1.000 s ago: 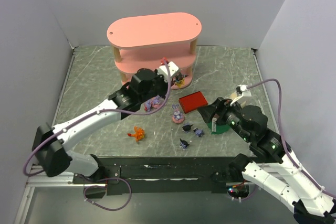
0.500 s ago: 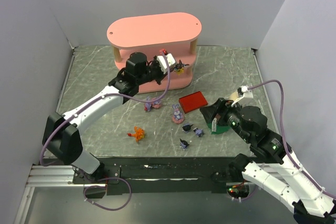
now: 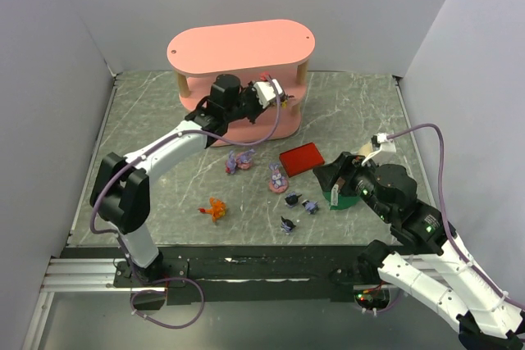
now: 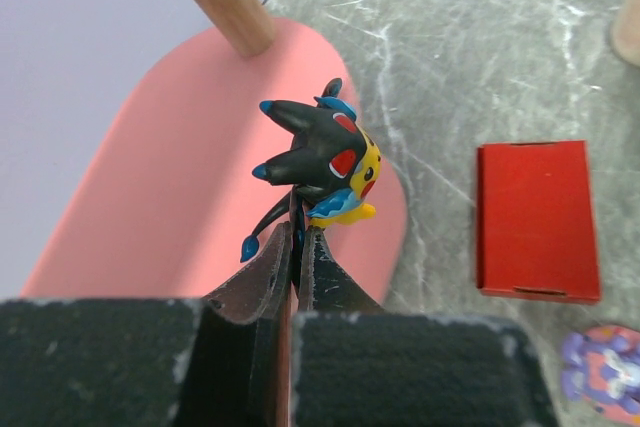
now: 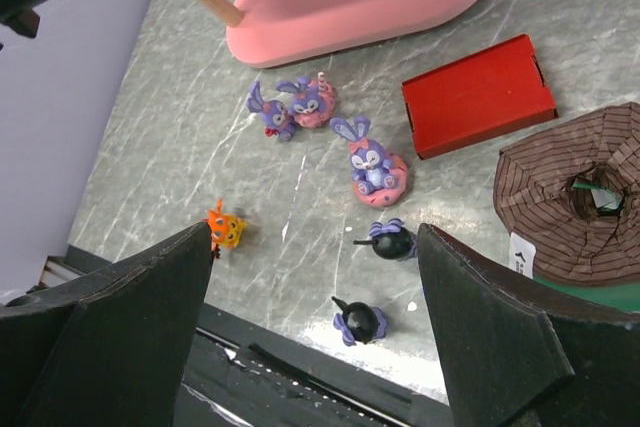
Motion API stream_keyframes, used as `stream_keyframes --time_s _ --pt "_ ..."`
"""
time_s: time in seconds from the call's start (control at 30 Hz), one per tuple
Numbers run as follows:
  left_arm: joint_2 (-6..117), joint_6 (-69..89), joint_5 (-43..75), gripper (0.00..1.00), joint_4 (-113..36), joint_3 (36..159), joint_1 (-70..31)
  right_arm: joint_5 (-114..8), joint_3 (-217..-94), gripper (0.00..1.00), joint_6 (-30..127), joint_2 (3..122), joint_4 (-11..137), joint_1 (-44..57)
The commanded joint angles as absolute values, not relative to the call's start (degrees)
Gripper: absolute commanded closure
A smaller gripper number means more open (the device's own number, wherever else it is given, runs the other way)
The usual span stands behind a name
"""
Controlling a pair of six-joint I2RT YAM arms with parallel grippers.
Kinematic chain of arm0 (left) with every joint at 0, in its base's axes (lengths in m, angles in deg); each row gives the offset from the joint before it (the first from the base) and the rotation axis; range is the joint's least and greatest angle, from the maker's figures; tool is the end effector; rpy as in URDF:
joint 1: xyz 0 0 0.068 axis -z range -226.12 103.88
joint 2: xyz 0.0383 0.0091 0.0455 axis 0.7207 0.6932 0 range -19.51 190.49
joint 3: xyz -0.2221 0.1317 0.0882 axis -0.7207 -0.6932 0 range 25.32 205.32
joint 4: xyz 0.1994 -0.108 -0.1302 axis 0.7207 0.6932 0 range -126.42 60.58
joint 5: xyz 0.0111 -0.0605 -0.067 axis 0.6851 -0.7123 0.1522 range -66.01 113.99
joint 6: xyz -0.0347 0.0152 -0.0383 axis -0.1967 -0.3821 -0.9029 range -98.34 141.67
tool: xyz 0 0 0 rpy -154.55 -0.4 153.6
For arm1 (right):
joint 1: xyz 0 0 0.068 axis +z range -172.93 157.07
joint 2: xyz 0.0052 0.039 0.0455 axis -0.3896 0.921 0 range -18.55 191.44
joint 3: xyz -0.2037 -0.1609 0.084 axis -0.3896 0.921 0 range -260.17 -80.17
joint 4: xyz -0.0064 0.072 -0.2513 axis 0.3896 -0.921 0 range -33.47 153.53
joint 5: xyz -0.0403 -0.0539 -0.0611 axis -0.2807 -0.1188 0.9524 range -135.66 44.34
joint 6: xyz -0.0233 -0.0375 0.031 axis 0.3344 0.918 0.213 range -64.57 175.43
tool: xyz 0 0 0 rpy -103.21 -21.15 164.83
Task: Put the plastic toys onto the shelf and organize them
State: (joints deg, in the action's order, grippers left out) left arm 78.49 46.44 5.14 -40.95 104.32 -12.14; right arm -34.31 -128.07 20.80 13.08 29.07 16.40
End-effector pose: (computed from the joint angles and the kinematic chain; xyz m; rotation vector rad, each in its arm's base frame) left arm 0.3355 -0.2399 0.3251 1.0931 1.4663 -0.4130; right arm 0.0950 0.0687 0.3442 0.0599 1.9412 0.6899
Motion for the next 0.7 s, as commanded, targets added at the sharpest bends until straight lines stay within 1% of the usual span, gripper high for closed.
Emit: stream_keyframes --time_s 0.0,0.17,0.33,0.57,0.67 --pt "79.63 49.26 6.33 0.99 -42.74 108.2 -12.8 -33.36 -130.53 0.11 20.8 13.88 29.16 16.09" --pt "80.51 47.42 6.85 0.99 -46.69 107.06 -13.68 -33.62 -130.18 0.11 20.36 13.96 29.08 16.09" --pt "81.39 46.54 7.65 0.96 -51.7 105.3 -13.68 -34.15 -129.39 0.11 20.01 13.88 29.6 16.09" --pt "84.11 48.56 7.73 0.92 -50.65 106.62 -13.68 -34.68 -129.12 0.11 19.66 14.23 29.69 16.09" --pt "84.37 49.0 7.56 0.89 -51.27 106.35 -13.77 -35.03 -128.95 0.11 19.57 14.23 29.87 16.09"
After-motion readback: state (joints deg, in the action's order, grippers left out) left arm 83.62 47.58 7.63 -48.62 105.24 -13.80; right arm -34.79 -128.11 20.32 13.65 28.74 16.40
